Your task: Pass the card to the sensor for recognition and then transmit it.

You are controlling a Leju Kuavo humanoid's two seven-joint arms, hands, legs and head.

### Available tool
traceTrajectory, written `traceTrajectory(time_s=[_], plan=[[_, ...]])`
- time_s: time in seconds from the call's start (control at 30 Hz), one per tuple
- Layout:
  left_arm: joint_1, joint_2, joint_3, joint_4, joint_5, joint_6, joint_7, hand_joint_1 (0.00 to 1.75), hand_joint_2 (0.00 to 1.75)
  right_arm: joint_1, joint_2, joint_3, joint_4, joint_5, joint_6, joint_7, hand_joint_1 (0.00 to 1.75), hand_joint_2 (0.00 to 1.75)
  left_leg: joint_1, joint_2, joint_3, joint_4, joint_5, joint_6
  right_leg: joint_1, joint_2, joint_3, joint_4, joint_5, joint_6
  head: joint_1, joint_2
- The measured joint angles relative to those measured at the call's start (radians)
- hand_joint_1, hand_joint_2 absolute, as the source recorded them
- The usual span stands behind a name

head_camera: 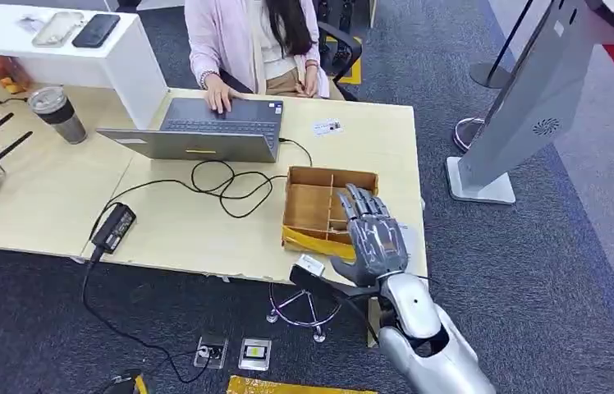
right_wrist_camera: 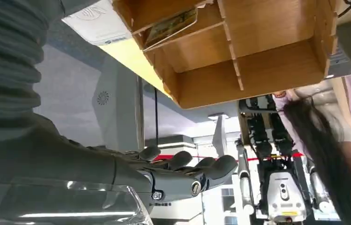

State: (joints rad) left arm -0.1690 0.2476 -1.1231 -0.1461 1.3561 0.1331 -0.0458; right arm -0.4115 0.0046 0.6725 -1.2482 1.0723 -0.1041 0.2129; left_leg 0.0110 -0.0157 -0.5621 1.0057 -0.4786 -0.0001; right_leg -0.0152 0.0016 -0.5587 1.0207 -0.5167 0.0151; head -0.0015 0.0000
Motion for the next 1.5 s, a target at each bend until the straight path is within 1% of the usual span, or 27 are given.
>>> traceTrajectory(time_s=[0.17, 0.27, 0.67, 0.83, 1.07, 1.23, 1.5], plan=[[0.0, 0.0, 0.0, 0.0, -0.006, -0.001, -0.001, 0.0, 0.0, -0.02, 0.03, 0.003, 0.032, 0.015, 0.012, 0.0, 0.0, 1.75, 0.0, 0.0, 0.0, 0.0, 0.0, 0.0, 0.0, 0.0, 0.0, 0.0, 0.0, 0.0, 0.0, 0.0], [0.0, 0.0, 0.0, 0.0, -0.006, -0.016, -0.01, 0.0, 0.0, -0.027, 0.045, 0.005, 0.049, 0.029, 0.021, 0.004, 0.0, 1.75, 0.0, 0.0, 0.0, 0.0, 0.0, 0.0, 0.0, 0.0, 0.0, 0.0, 0.0, 0.0, 0.0, 0.0], [0.0, 0.0, 0.0, 0.0, -0.013, -0.019, -0.019, 0.0, 0.0, -0.053, 0.071, 0.011, 0.125, 0.071, 0.02, 0.006, 0.0, 1.75, 0.0, 0.0, 0.0, 0.0, 0.0, 0.0, 0.0, 0.0, 0.0, 0.0, 0.0, 0.0, 0.0, 0.0], [0.0, 0.0, 0.0, 0.0, -0.019, -0.034, -0.021, 0.0, 0.0, -0.082, 0.071, 0.011, 0.169, 0.082, 0.013, 0.004, 0.0, 1.75, 0.0, 0.0, 0.0, 0.0, 0.0, 0.0, 0.0, 0.0, 0.0, 0.0, 0.0, 0.0, 0.0, 0.0], [-0.005, 0.0, -0.001, 0.0, -0.034, -0.035, -0.021, 0.0, 0.0, -0.107, 0.068, 0.005, 0.244, 0.089, -0.015, -0.005, 0.0, 1.75, 0.0, 0.0, 0.0, 0.0, 0.0, 0.0, 0.0, 0.0, 0.0, 0.0, 0.0, 0.0, 0.0, 0.0], [-0.012, 0.0, -0.001, 0.0, -0.041, -0.035, -0.02, 0.0, 0.0, -0.135, 0.065, -0.008, 0.314, 0.088, -0.05, -0.011, 0.0, 1.75, 0.0, 0.0, 0.0, 0.0, 0.0, 0.0, 0.0, 0.0, 0.0, 0.0, 0.0, 0.0, 0.0, 0.0], [-0.02, 0.0, -0.002, 0.0, -0.05, -0.035, -0.008, 0.0, 0.0, -0.16, 0.05, -0.04, 0.405, 0.068, -0.069, -0.018, 0.0, 1.75, 0.0, 0.0, 0.0, 0.0, 0.0, 0.0, 0.0, 0.0, 0.0, 0.0, 0.0, 0.0, 0.0, 0.0]])
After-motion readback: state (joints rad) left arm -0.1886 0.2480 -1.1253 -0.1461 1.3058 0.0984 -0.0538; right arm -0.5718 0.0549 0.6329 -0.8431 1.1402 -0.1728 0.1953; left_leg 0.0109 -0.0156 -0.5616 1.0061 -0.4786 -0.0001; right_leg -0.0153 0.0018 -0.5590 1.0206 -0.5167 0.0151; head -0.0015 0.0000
